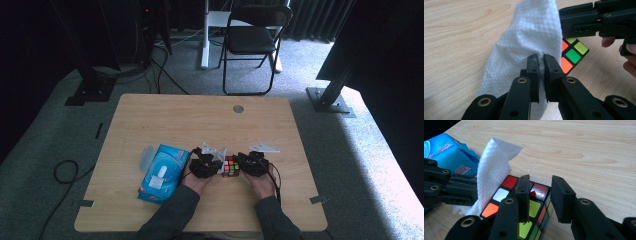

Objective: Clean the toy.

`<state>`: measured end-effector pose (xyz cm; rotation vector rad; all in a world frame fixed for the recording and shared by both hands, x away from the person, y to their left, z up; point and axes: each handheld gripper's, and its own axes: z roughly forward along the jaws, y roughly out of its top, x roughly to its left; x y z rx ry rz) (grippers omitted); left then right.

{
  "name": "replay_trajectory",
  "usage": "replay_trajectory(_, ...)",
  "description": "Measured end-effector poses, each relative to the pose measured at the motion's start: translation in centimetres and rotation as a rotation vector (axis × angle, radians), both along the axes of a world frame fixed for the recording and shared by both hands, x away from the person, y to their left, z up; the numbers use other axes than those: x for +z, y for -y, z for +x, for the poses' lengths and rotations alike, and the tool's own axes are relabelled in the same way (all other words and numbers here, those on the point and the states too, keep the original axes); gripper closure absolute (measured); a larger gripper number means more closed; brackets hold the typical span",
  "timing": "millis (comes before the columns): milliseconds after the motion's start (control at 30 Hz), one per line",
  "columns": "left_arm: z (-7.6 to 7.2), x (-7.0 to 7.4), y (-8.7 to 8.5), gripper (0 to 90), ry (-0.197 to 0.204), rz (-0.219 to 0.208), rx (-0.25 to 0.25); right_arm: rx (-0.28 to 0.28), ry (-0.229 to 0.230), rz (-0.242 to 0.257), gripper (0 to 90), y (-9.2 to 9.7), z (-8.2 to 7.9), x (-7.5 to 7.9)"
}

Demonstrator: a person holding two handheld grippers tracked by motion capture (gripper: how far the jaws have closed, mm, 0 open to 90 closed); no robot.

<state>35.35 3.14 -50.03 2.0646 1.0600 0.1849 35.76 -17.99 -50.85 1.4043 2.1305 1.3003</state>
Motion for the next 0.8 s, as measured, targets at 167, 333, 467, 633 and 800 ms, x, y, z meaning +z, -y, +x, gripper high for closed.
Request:
replay_trajectory(167,0.2,-0.7,0.1,84.1,-0.016,0.023,0.001,-0.001,0.001,-0.001,68.7,0.0,0.0,0.0)
replay_trajectory(333,0.5,-1.7,0.3,83.8,-0.037,0.054,-0.003,0.000,0.002,-0.001,68.7,0.0,0.0,0.0)
replay_trajectory(467,0.9,-2.5,0.4,83.8,-0.054,0.067,-0.006,0.000,0.002,0.000,68.7,0.0,0.0,0.0)
replay_trajectory(633,1.0,-3.3,0.4,83.5,-0.051,0.077,-0.016,0.000,0.003,0.000,68.7,0.0,0.0,0.0)
replay_trajectory(800,0.9,-3.3,0.5,83.0,-0.042,0.082,-0.015,-0.001,0.004,-0.001,68.7,0.0,0.0,0.0)
